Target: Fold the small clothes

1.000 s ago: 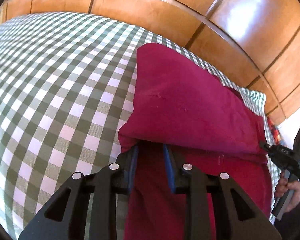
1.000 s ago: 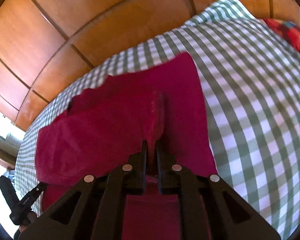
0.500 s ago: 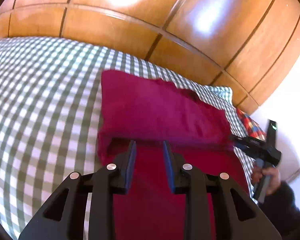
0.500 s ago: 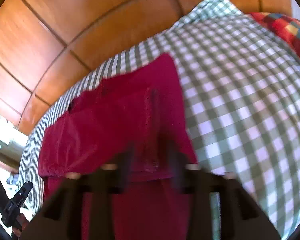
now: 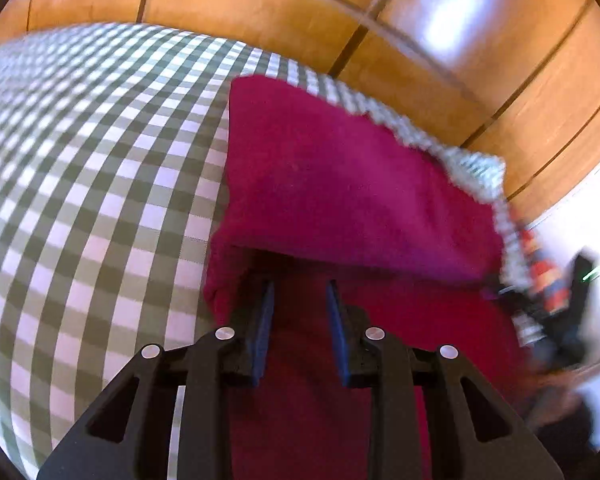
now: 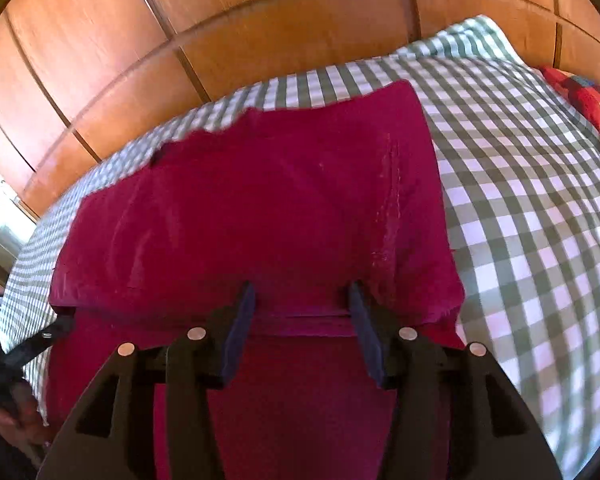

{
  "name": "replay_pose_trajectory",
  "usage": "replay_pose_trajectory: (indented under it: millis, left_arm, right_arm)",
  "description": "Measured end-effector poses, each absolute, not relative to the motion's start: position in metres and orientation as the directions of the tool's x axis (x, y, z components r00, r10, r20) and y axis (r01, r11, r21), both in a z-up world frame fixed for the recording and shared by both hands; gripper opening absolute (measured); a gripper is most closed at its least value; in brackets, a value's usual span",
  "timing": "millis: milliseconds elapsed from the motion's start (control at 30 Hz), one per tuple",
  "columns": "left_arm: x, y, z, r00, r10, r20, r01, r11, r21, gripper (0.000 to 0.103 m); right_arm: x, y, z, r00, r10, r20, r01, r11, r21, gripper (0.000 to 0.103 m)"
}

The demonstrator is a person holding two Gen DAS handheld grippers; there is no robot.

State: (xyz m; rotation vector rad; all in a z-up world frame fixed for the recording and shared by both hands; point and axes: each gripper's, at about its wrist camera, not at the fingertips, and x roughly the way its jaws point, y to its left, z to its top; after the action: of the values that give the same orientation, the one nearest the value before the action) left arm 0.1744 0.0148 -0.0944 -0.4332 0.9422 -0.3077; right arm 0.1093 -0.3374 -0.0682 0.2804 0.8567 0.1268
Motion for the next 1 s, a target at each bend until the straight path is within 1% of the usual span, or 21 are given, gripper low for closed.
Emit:
replay_pose_trajectory:
  millis: [133, 167, 200, 233, 300, 533, 567, 600, 633, 667, 700, 767, 800, 833, 900, 933, 1000]
  left_arm:
    - [0.191, 0.054, -0.081, 0.595, -0.456, -0.662, 0.004, 0.825, -0.564, 0.027]
    - [0.2, 0.061, -0.08, 0.602, -0.431, -0.672, -0.025, 0.831, -0.555, 0.033]
    - [0.208, 0.065, -0.079, 0.607, -0.409, -0.682, -0.049, 0.837, -0.545, 0.037]
    - [0.216, 0.069, -0.08, 0.606, -0.407, -0.683, -0.058, 0.834, -0.549, 0.045]
    - [0.234, 0.072, -0.083, 0.588, -0.439, -0.679, -0.066, 0.811, -0.581, 0.053]
    - [0.291, 0.059, -0.097, 0.539, -0.506, -0.674, -0.061, 0.774, -0.63, 0.053]
    - [0.297, 0.057, -0.1, 0.533, -0.505, -0.679, -0.066, 0.776, -0.628, 0.036]
    - [0.3, 0.055, -0.1, 0.533, -0.503, -0.681, -0.057, 0.781, -0.622, 0.029]
    - [0.301, 0.05, -0.095, 0.54, -0.488, -0.685, -0.033, 0.802, -0.597, 0.018]
    - [0.299, 0.046, -0.087, 0.568, -0.464, -0.68, -0.008, 0.823, -0.568, 0.011]
    - [0.296, 0.044, -0.078, 0.602, -0.439, -0.668, 0.006, 0.838, -0.545, 0.01]
    - [0.29, 0.039, -0.065, 0.651, -0.396, -0.648, 0.014, 0.859, -0.512, 0.009]
    - [0.288, 0.033, -0.064, 0.663, -0.343, -0.665, 0.003, 0.89, -0.455, 0.009]
    - [0.29, 0.024, -0.067, 0.663, -0.259, -0.702, -0.013, 0.934, -0.357, 0.009]
    - [0.298, 0.008, -0.084, 0.633, -0.14, -0.761, -0.033, 0.978, -0.207, 0.009]
    - [0.301, 0.001, -0.096, 0.619, -0.101, -0.779, -0.033, 0.988, -0.154, 0.009]
    - [0.3, -0.005, -0.1, 0.628, -0.061, -0.776, -0.032, 0.994, -0.104, 0.011]
  right_arm:
    - [0.103, -0.333, -0.074, 0.689, 0.202, -0.696, -0.012, 0.963, 0.267, 0.05]
    - [0.102, -0.334, -0.074, 0.69, 0.204, -0.695, -0.012, 0.963, 0.271, 0.05]
    - [0.1, -0.335, -0.074, 0.692, 0.206, -0.692, -0.014, 0.962, 0.273, 0.05]
    - [0.1, -0.336, -0.075, 0.695, 0.21, -0.687, -0.016, 0.961, 0.277, 0.051]
    - [0.1, -0.338, -0.075, 0.698, 0.216, -0.683, -0.018, 0.958, 0.285, 0.051]
    - [0.098, -0.339, -0.074, 0.7, 0.236, -0.674, -0.028, 0.952, 0.305, 0.053]
    - [0.098, -0.339, -0.074, 0.7, 0.238, -0.673, -0.028, 0.951, 0.307, 0.053]
    - [0.098, -0.339, -0.074, 0.7, 0.238, -0.673, -0.029, 0.951, 0.307, 0.053]
    - [0.098, -0.339, -0.074, 0.701, 0.237, -0.673, -0.028, 0.952, 0.306, 0.053]
    - [0.098, -0.339, -0.074, 0.701, 0.237, -0.673, -0.028, 0.952, 0.305, 0.053]
    - [0.098, -0.339, -0.074, 0.702, 0.235, -0.673, -0.028, 0.953, 0.303, 0.053]
    - [0.099, -0.337, -0.074, 0.702, 0.227, -0.675, -0.027, 0.955, 0.294, 0.053]
    - [0.1, -0.336, -0.074, 0.702, 0.221, -0.677, -0.026, 0.958, 0.286, 0.053]
    - [0.1, -0.334, -0.074, 0.702, 0.213, -0.68, -0.026, 0.961, 0.275, 0.053]
    - [0.1, -0.332, -0.074, 0.703, 0.207, -0.68, -0.026, 0.964, 0.266, 0.053]
    - [0.1, -0.332, -0.074, 0.703, 0.207, -0.68, -0.026, 0.963, 0.267, 0.053]
    - [0.1, -0.331, -0.074, 0.704, 0.205, -0.68, -0.025, 0.964, 0.265, 0.053]
